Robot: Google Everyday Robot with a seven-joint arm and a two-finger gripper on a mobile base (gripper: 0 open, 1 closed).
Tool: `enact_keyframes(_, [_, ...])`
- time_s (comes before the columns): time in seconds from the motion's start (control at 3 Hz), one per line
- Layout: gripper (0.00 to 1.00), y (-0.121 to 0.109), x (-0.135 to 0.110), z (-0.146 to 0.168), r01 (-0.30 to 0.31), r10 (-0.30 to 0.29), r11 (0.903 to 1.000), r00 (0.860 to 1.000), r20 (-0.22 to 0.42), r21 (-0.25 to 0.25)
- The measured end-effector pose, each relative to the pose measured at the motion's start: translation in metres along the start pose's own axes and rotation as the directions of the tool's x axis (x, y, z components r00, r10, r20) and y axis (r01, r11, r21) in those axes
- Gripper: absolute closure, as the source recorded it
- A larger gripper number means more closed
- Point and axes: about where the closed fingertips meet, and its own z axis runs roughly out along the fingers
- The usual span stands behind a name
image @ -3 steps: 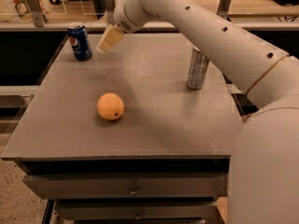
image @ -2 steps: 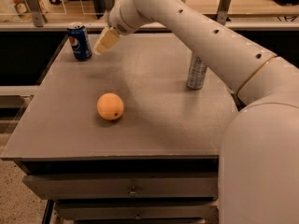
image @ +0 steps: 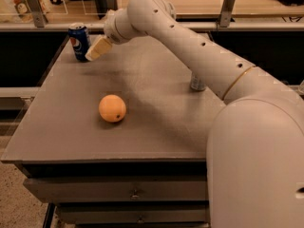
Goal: Move pepsi can near orange
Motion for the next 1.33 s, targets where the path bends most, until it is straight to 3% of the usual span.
enact_keyframes(0.67, [0.0,0.013,-0.01,0.038,-0.041,0.046,0.9977,0.994,0.102,-0.053])
enact_keyframes(1.0, [0.17,0.022,-0.016,0.049,-0.059,0.071,0.9938,0.989,0.131,-0.094])
enact_keyframes(1.33, [0.41,0.031,-0.021,0.06,-0.074,0.093,0.9879,0.987,0.133,-0.136])
